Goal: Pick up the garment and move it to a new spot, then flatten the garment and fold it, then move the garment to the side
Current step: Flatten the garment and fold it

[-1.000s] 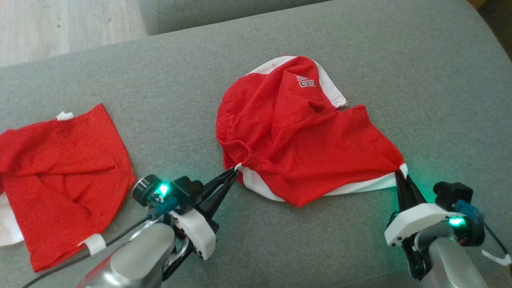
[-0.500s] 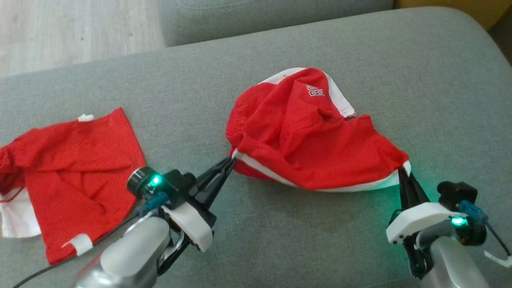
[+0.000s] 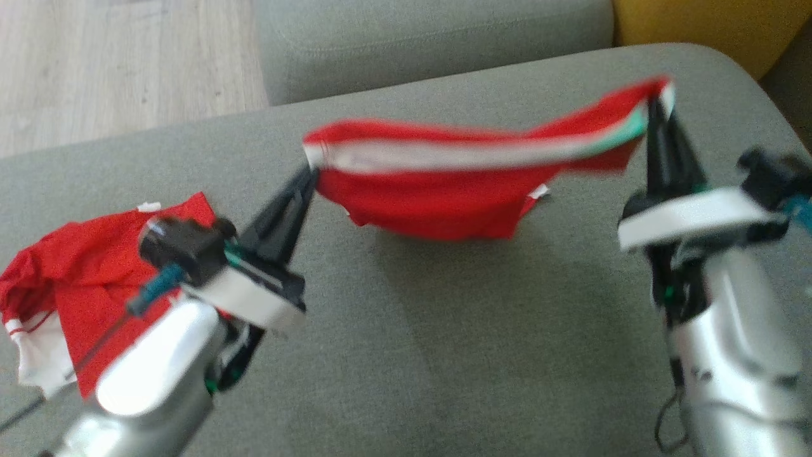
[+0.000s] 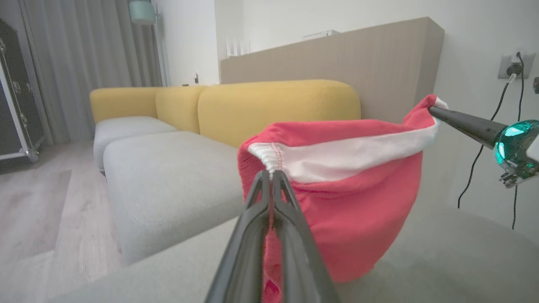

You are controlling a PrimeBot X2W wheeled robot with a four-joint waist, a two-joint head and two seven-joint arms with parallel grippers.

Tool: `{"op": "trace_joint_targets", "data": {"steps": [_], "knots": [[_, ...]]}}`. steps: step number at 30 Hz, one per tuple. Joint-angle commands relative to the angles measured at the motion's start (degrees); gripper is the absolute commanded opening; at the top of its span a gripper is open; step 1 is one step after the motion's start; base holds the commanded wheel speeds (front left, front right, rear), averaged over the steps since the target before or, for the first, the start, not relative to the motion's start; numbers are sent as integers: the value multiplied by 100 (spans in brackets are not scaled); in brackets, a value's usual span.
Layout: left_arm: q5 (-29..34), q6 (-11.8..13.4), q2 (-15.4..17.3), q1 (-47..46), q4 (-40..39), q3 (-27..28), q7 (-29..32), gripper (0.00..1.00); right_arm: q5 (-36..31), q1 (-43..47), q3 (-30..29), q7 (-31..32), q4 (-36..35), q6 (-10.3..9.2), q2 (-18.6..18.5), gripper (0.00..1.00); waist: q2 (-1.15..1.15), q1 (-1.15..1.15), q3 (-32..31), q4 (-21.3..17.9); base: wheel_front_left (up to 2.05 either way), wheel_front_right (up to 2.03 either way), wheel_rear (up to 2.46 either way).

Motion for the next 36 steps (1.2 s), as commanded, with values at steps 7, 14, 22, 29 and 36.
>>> {"op": "trace_joint_targets", "data": {"steps": [7, 14, 22, 29, 36], "knots": [[-31, 346, 408, -1239, -464, 752, 231, 0, 217, -1233, -22, 91, -662, -4, -8, 0, 0, 0, -271, -20, 0, 0, 0], [-78, 633, 472, -1332, -665, 969, 269, 0, -48, -1450, 155, 119, -575, -4, 16, 0, 0, 0, -407, -7, 0, 0, 0], [-211, 776, 597, -986, -1073, 931, 488, 0, -195, -1146, 35, 331, -850, -4, 24, 0, 0, 0, -320, -12, 0, 0, 0], [-322, 778, 631, -1240, -1100, 1016, 708, 0, -313, -1387, -31, 571, -866, -4, 4, 0, 0, 0, 135, -53, 0, 0, 0], [-191, 404, 529, -2612, -223, 1057, 950, 0, -409, -2850, -53, 404, 76, -4, -210, 0, 0, 0, 1161, -84, 0, 0, 0]]}}
